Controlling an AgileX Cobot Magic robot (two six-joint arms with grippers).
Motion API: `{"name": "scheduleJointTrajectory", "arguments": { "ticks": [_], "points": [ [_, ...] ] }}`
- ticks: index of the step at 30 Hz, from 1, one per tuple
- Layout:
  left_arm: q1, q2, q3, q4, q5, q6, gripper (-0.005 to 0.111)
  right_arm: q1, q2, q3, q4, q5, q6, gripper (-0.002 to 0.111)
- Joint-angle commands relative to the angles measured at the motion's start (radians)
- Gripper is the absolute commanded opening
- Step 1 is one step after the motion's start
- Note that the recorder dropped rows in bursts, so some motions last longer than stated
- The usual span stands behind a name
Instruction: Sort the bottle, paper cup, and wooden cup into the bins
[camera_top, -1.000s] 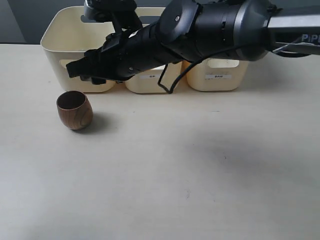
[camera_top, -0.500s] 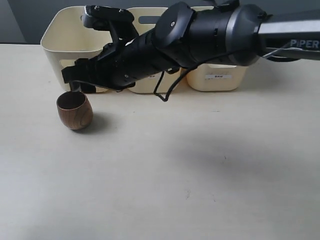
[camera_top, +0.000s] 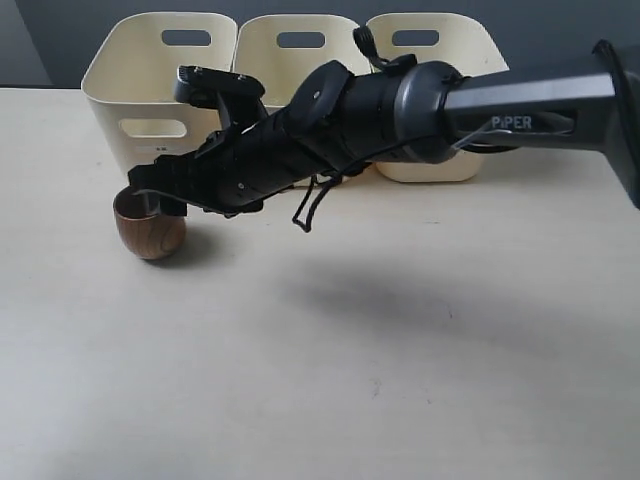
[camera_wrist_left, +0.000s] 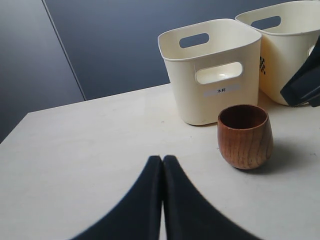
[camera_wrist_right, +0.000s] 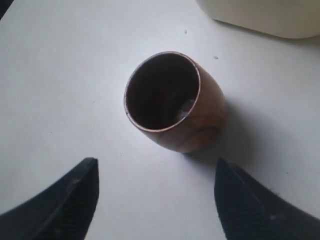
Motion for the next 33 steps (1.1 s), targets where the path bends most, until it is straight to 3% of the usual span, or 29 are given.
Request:
{"name": "scheduleJointTrajectory", "arguments": {
  "ticks": [1,33],
  "points": [
    [-0.003,-0.005,0.001,0.000,-0.007,-0.002,0.000,0.001,0.028,-0.045,0.018,0.023,-0.008,0.064],
    [-0.003,-0.005,0.001,0.000,-0.007,-0.002,0.000,0.001,0.136,-0.119,0.111,-0.013,-0.008,0.064]
  ]
}}
